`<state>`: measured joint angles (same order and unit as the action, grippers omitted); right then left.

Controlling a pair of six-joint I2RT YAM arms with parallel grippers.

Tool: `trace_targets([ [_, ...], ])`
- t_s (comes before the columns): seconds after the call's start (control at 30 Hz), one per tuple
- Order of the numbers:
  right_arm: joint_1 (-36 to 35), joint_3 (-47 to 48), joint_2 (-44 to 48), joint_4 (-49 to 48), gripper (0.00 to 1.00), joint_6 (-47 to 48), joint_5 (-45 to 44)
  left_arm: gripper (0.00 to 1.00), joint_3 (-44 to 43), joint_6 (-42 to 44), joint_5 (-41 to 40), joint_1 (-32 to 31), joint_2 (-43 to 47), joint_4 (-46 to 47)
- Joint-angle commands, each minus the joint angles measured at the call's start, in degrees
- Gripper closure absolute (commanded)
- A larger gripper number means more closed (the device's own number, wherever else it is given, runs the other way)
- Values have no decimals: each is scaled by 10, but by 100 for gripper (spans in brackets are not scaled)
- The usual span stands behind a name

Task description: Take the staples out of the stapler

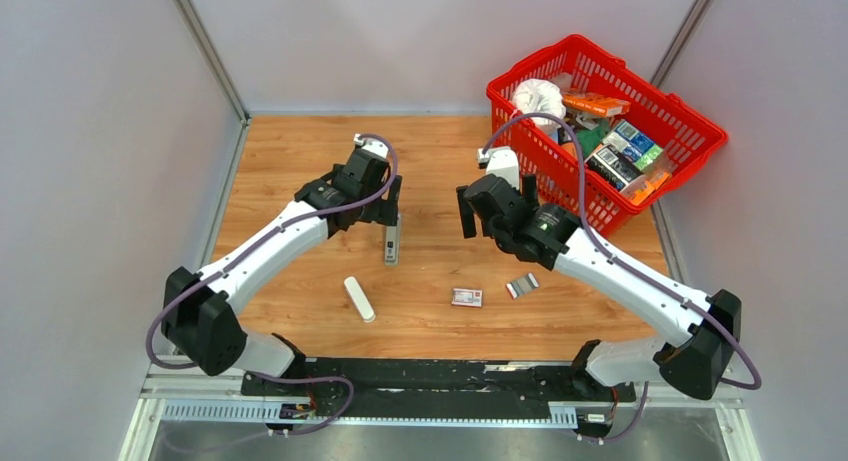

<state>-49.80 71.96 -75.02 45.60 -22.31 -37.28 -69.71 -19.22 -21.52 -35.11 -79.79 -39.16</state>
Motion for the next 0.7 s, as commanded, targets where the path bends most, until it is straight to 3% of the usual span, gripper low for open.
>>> trace_targets([
  [0.0, 1, -15, 27, -10, 0, -21, 37, 5, -10, 0, 27, 0, -26, 48],
  [0.3, -5, -56, 65, -24, 0, -25, 101, 6, -22, 12, 27, 0, -91, 98],
  [0.67, -11, -77, 81, -24, 0, -27, 112, 7, -30, 19, 70, 0, -162, 161],
])
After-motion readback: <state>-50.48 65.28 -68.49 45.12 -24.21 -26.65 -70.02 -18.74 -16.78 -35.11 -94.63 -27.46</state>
